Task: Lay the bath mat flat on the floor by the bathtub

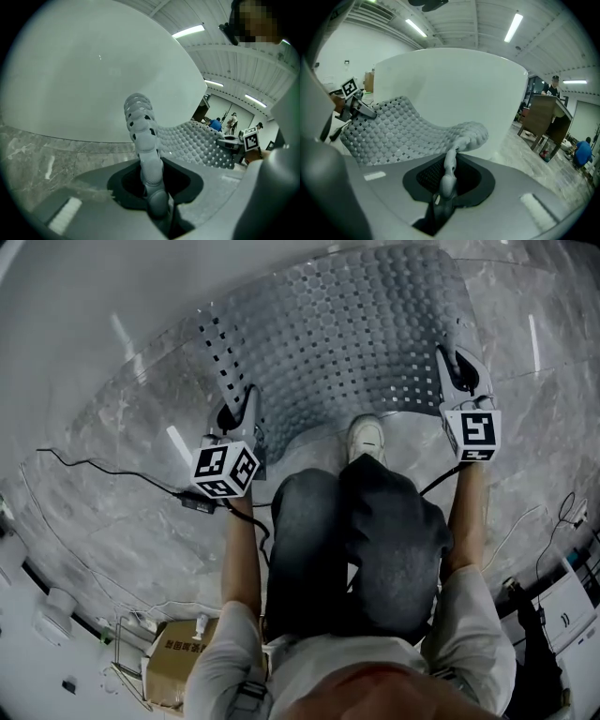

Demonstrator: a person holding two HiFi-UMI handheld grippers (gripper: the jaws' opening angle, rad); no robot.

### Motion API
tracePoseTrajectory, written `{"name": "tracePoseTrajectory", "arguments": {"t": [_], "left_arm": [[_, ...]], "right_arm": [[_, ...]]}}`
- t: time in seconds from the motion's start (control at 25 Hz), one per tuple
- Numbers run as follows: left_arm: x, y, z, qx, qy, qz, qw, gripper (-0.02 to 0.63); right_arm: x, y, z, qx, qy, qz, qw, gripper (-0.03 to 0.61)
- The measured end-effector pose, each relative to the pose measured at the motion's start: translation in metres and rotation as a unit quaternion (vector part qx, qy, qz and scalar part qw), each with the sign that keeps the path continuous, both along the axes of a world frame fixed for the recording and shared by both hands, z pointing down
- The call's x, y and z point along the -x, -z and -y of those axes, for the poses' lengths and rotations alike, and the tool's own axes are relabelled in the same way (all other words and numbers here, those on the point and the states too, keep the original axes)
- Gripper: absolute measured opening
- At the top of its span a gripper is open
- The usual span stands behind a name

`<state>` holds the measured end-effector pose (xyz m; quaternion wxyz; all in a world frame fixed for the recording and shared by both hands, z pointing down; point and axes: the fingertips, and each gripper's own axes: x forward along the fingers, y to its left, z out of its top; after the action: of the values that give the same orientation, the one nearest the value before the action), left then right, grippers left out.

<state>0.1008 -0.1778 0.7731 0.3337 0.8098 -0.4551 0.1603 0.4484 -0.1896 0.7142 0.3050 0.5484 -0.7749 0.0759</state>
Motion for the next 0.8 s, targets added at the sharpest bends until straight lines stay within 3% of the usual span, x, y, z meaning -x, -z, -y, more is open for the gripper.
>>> {"name": "tracePoseTrajectory", "arguments": {"t": [0.8], "left_arm": [[-0.003, -0.089, 0.015, 0.028, 0.006, 0.012, 0.9995, 0.087]], "right_arm": [[-0.006, -0.092, 0.019, 0.020, 0.005, -0.010, 1.000, 0.052]]}}
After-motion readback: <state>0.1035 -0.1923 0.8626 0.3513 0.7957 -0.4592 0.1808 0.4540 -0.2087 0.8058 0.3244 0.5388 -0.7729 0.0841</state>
